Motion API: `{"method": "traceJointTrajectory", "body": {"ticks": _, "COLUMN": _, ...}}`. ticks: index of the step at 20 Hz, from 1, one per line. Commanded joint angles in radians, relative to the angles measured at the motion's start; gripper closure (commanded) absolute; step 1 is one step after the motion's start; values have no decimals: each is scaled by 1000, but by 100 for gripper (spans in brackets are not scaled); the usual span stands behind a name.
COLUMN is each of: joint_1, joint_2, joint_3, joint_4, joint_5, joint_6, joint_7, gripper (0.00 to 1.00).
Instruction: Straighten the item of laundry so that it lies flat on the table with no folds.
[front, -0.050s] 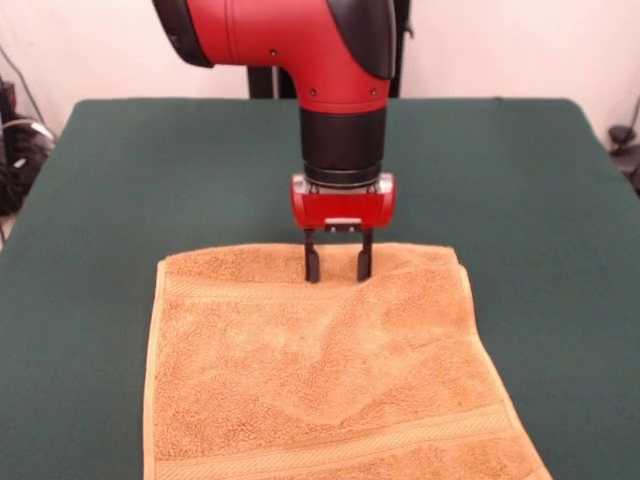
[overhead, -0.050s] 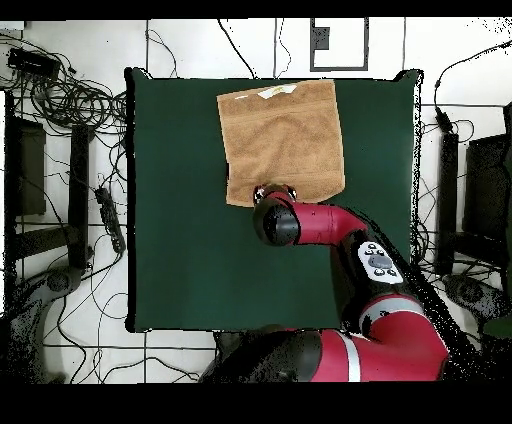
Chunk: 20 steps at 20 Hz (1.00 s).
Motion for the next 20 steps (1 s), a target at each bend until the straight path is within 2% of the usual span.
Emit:
{"method": "traceJointTrajectory", "body": {"ticks": 1, "joint_1": 44, "joint_2": 63, "joint_3": -7, "joint_4": 5, "joint_5": 6, "joint_6": 48, "joint_7": 116, "gripper": 0}}
{"method": "traceJointTrajectory", "body": {"ticks": 8, "joint_1": 6, "joint_2": -86, "joint_3": 31, "joint_4": 150, "joint_5": 25, "joint_6": 175, "joint_7": 88, "gripper": 0}}
{"method": "traceJointTrajectory", "body": {"ticks": 13, "joint_1": -32, "joint_2": -234, "joint_3": 62, "joint_4": 291, "joint_5": 52, "joint_6": 262, "joint_7": 83, "gripper": 0}}
{"method": "traceJointTrajectory", "body": {"ticks": 20, "joint_1": -55, "joint_2": -420, "joint_3": 74, "joint_4": 384, "joint_5": 97, "joint_6": 448, "joint_7": 36, "gripper": 0}}
